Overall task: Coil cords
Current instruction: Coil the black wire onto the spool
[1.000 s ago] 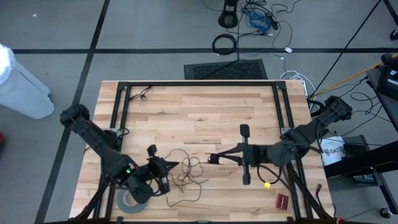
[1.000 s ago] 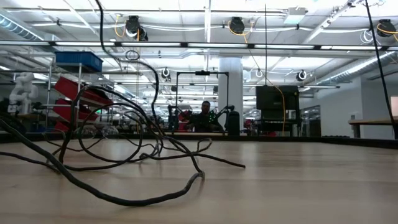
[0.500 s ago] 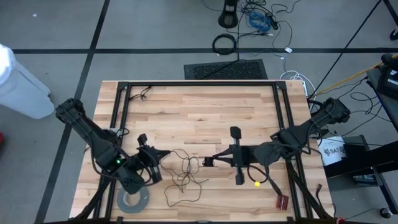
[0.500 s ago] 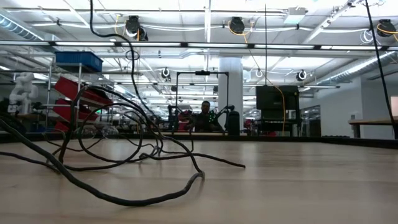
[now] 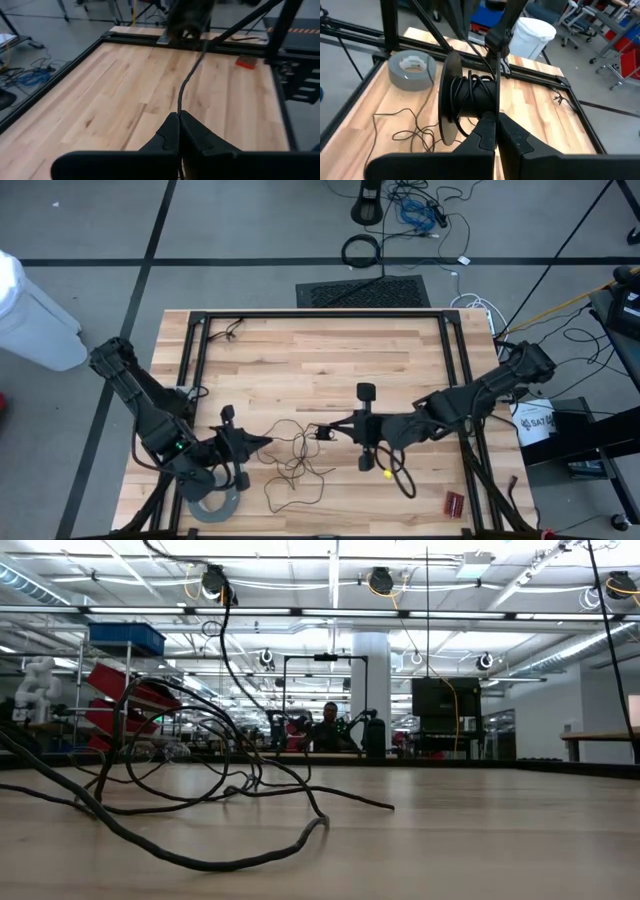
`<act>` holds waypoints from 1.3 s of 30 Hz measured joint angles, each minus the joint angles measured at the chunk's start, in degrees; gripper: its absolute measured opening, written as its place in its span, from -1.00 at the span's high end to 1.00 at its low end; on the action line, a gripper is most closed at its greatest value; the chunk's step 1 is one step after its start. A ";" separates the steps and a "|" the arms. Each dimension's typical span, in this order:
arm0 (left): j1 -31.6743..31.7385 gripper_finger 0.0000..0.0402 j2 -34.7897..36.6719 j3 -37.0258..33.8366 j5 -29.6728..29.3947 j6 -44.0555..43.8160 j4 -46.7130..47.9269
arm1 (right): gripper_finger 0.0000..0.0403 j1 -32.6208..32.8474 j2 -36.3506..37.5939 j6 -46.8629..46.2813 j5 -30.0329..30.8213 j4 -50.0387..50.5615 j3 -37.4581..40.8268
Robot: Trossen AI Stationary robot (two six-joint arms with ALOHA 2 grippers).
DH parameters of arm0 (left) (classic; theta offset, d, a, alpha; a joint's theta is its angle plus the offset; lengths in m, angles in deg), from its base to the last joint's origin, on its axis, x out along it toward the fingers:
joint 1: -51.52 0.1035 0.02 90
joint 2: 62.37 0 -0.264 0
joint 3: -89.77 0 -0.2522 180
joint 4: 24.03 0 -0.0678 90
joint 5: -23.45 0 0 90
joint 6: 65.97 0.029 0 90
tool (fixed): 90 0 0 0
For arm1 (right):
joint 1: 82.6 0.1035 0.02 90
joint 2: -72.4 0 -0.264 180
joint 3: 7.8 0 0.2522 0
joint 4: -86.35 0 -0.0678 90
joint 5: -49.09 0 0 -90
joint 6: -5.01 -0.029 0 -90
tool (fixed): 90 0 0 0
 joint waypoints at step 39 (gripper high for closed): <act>10.48 0.99 -12.29 2.38 9.77 28.25 -40.34 | 1.00 -2.02 -5.36 3.93 16.22 -13.77 0.04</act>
